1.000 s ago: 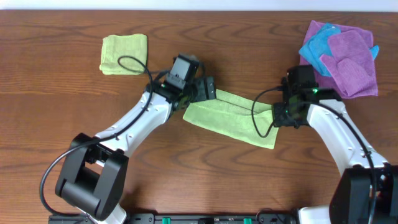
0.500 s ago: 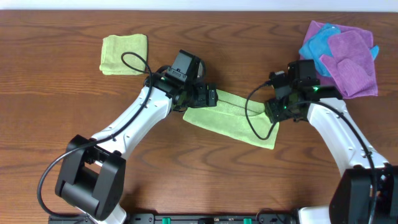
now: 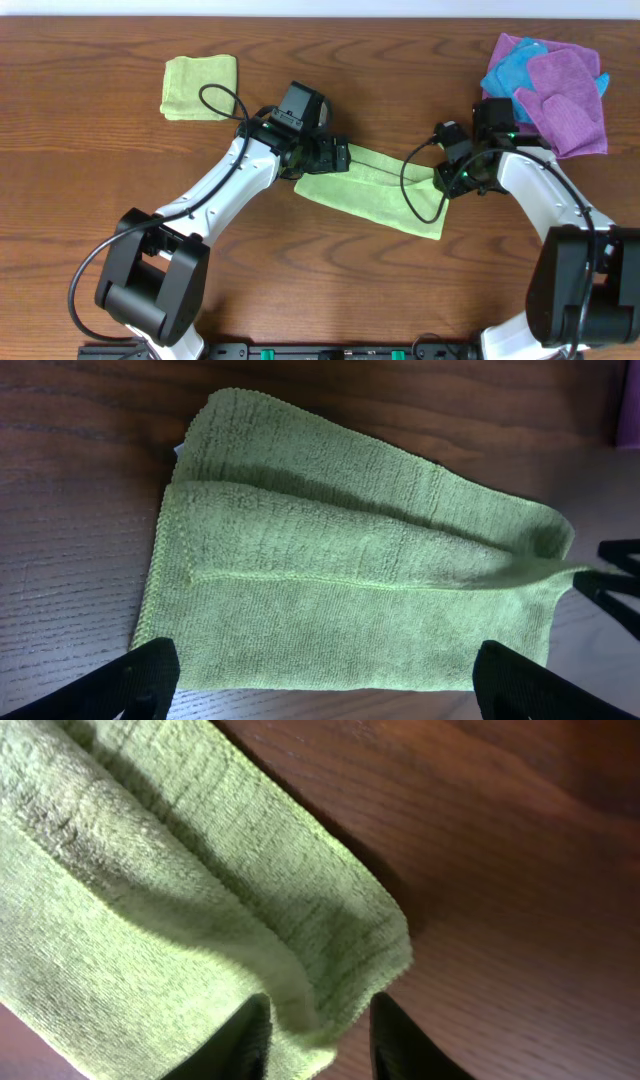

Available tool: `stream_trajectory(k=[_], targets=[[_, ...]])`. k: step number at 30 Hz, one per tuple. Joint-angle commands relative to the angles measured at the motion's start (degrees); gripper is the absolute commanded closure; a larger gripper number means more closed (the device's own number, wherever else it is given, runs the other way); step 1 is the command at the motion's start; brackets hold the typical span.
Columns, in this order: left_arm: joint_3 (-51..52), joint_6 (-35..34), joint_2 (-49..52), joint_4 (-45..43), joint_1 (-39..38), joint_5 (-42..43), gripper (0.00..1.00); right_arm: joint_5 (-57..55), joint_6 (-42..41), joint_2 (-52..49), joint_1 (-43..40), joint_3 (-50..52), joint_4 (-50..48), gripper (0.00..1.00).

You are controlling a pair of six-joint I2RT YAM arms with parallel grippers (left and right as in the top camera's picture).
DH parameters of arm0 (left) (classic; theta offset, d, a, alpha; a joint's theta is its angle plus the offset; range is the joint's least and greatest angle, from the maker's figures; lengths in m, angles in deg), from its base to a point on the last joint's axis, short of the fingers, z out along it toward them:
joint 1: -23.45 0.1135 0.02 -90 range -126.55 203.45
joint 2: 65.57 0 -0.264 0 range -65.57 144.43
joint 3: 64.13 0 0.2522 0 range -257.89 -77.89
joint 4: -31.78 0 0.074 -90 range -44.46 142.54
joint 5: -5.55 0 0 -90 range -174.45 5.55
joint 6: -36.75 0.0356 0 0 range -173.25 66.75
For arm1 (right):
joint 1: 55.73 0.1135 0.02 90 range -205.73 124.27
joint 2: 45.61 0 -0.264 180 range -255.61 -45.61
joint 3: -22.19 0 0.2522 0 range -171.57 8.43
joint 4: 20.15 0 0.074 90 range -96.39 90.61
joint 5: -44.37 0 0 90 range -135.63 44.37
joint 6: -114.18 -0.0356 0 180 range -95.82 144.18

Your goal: Fold the cloth

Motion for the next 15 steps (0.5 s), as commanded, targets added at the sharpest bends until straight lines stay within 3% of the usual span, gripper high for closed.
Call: stream_trajectory(k=[1, 3, 15], targets=[[-0.9, -0.3, 0.4, -0.2, 0.2, 0.6, 0.05, 1.4, 0.7, -0.7, -0.5, -0.5, -0.2, 0.79], [-0.9, -0.3, 0.4, -0.2, 0.2, 0.6, 0.05, 0.4, 0.7, -0.7, -0.5, -0.5, -0.3, 0.91], [-0.9, -1.8, 0.4, -1.1, 0.2, 0.6, 0.05, -7.6, 0.5, -0.7, -0.5, -0.5, 2.6, 0.9]])
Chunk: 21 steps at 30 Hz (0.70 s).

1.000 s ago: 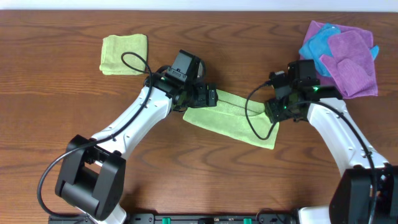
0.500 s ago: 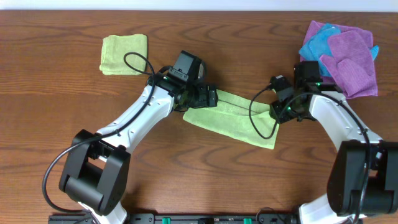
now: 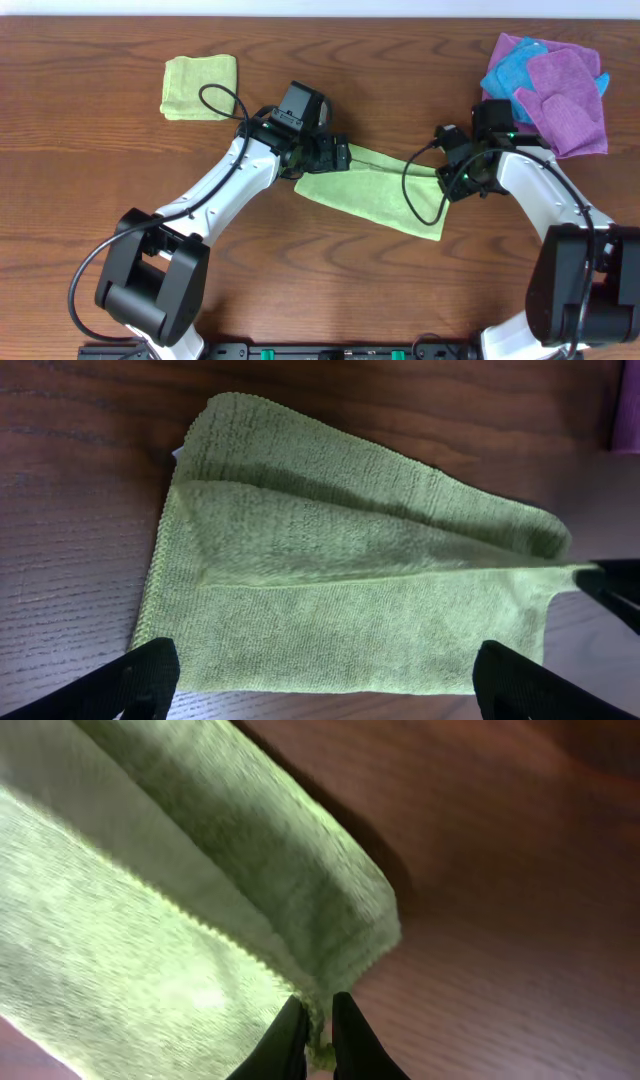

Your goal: Fold the cloth

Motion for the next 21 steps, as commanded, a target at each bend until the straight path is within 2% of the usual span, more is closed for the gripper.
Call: stream_trajectory(k=[1, 3, 4, 5, 6, 8, 10, 11, 17, 21], targets=[[-0.9, -1.1, 0.4, -0.8, 0.2, 0.6, 0.05, -3.7, 0.2, -0.6, -0.4, -0.5, 0.1, 0.9], [-0.9, -1.5, 0.4, -1.3, 0.2, 0.6, 0.05, -4.0, 0.2, -0.6, -0.4, -0.5, 0.1, 0.9], [-0.9, -1.8, 0.4, -1.4, 0.2, 0.6, 0.05, -4.0, 0.2, -0.6, -0.4, -0.5, 0.1, 0.86], [-0.9, -1.9, 0.4, -1.6, 0.2, 0.6, 0.05, -3.9, 0.1, -0.6, -0.4, -0.5, 0.1, 0.71], [-0.9, -1.9, 0.4, -1.6, 0.2, 0.6, 0.05, -3.9, -0.5, -0.6, -0.4, -0.5, 0.1, 0.48], [-0.9, -1.9, 0.4, -1.7, 0.2, 0.6, 0.05, -3.9, -1.0, -0.6, -0.4, -0.5, -0.1, 0.43], [-0.9, -1.9, 0.4, -1.8, 0.2, 0.6, 0.05, -3.9, -1.0, -0.6, -0.4, -0.5, -0.1, 0.28], [-0.9, -1.9, 0.4, -2.0, 0.2, 0.6, 0.05, -3.9, -1.0, -0.6, -0.4, -0.5, -0.1, 0.26], [-0.9, -6.1, 0.4, -2.2, 0.1, 1.4, 0.05, -4.4, -2.1, -0.6, -0.4, -0.5, -0.1, 0.3], [-0.9, -7.0, 0.5, -2.2, -0.5, 1.0, 0.05, -18.1, -8.6, -0.6, -0.8, -0.5, -1.0, 0.41]])
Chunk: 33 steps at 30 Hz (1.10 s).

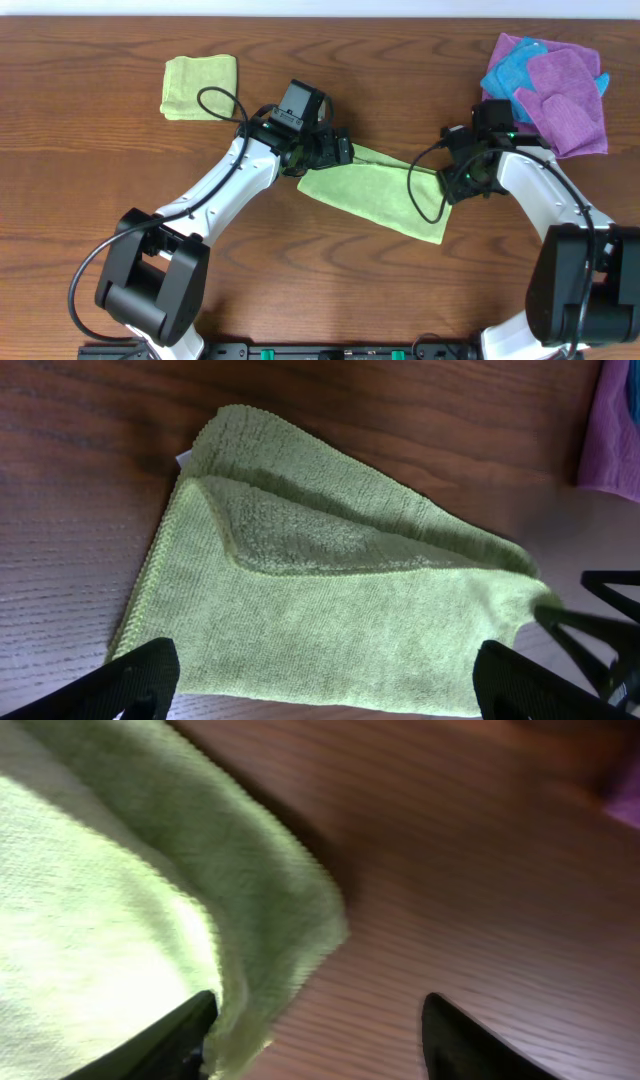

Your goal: Fold the cloth

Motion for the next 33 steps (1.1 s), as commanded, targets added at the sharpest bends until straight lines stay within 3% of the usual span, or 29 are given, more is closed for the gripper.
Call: stream_trajectory(k=[1, 5, 10, 17, 22, 28, 33], targets=[[-0.9, -1.6, 0.6, 0.0, -0.5, 0.4, 0.05, -12.8, -5.8, -0.6, -1.0, -0.5, -0.2, 0.41], [-0.8, -1.6, 1.0, -1.0, -1.1, -0.7, 0.05, -14.6, -8.9, -0.6, -1.7, -0.5, -0.3, 0.39], [-0.8, -1.6, 2.7, -4.7, -1.5, -0.8, 0.05, -12.0, -10.8, -0.6, -1.7, -0.5, -1.9, 0.26], [-0.8, -1.9, 7.1, -8.1, -1.9, 1.1, 0.05, -9.5, -13.6, -0.6, -1.7, -0.5, -2.1, 0.23], [-0.8, -2.8, 7.7, -11.3, -1.9, 4.4, 0.05, 1.7, -14.1, -0.4, -1.8, -1.4, -0.5, 0.18], [-0.8, -1.8, 8.3, -11.7, -2.0, 4.9, 0.05, 10.3, -21.9, 3.6, -1.8, -2.3, 7.1, 0.16], [-0.8, 1.3, 11.4, -12.7, -2.4, 5.1, 0.05, 20.0, -33.8, 5.0, -1.3, -2.2, 14.3, 0.22]])
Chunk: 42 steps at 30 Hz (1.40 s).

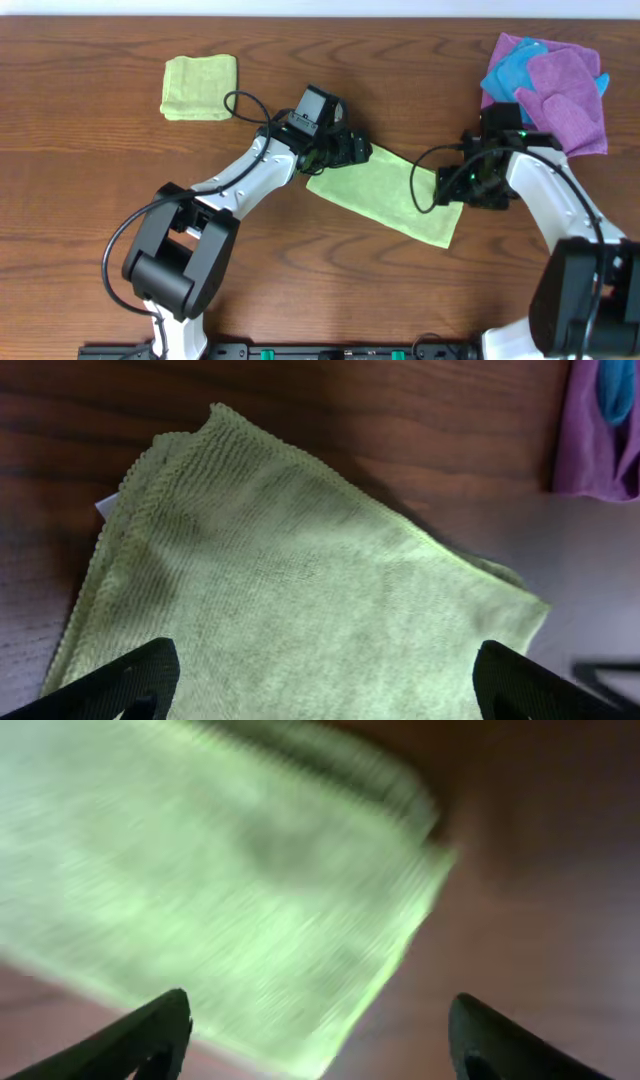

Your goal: Fold the cloth

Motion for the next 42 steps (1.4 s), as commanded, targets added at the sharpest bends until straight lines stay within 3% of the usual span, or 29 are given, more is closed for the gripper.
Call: stream_trajectory(k=[1, 4, 6, 7, 8, 16, 18, 21, 22, 27, 34, 42], targets=[[-0.8, 2.8, 3.8, -0.9, -0.7, 1.0, 0.05, 10.0, -10.3, 1.3, 0.3, -0.7, 1.1, 0.25], [-0.8, 2.8, 6.4, -1.9, -1.6, 1.9, 0.05, 13.6, -12.4, 1.3, 2.5, 0.3, -0.5, 0.46], [-0.8, 2.9, 7.5, -2.1, -2.3, 1.9, 0.05, 12.5, -12.4, 1.3, 5.0, 1.4, -2.7, 0.75], [-0.8, 3.1, 8.1, -2.1, -2.6, 1.6, 0.05, 11.8, -12.4, 1.3, 5.9, 1.9, -3.7, 0.94], [-0.8, 3.4, 8.4, -2.1, -2.8, 1.0, 0.05, 10.8, -12.4, 1.3, 6.8, 2.5, -4.8, 0.99], [-0.8, 4.0, 8.7, 5.9, -2.1, -5.7, 0.05, -0.7, -13.7, 1.3, 11.2, 12.0, -13.6, 0.98], [-0.8, 4.1, 8.7, 8.7, -1.4, -7.1, 0.0, -0.9, -13.7, 1.3, 11.1, 14.4, -15.0, 0.98], [-0.8, 4.2, 8.7, 10.8, 0.2, -8.6, 0.57, -2.3, -13.7, 1.3, 11.1, 16.9, -16.5, 0.99], [-0.8, 4.2, 8.7, 10.9, 0.7, -8.4, 0.92, -2.6, -13.6, 1.3, 11.1, 17.1, -16.6, 0.99], [-0.8, 1.7, 8.7, 14.6, 1.9, -11.4, 0.94, -2.8, -13.2, 1.3, 11.2, 17.2, -19.6, 0.98], [-0.8, -0.3, 8.7, 20.3, 1.7, -10.4, 0.94, 2.0, -3.8, 1.3, 11.2, 17.2, -28.4, 0.97], [-0.8, -0.5, 8.7, 21.7, 1.8, -12.1, 0.94, 3.3, 1.8, 1.3, 11.2, 17.2, -25.3, 0.97]])
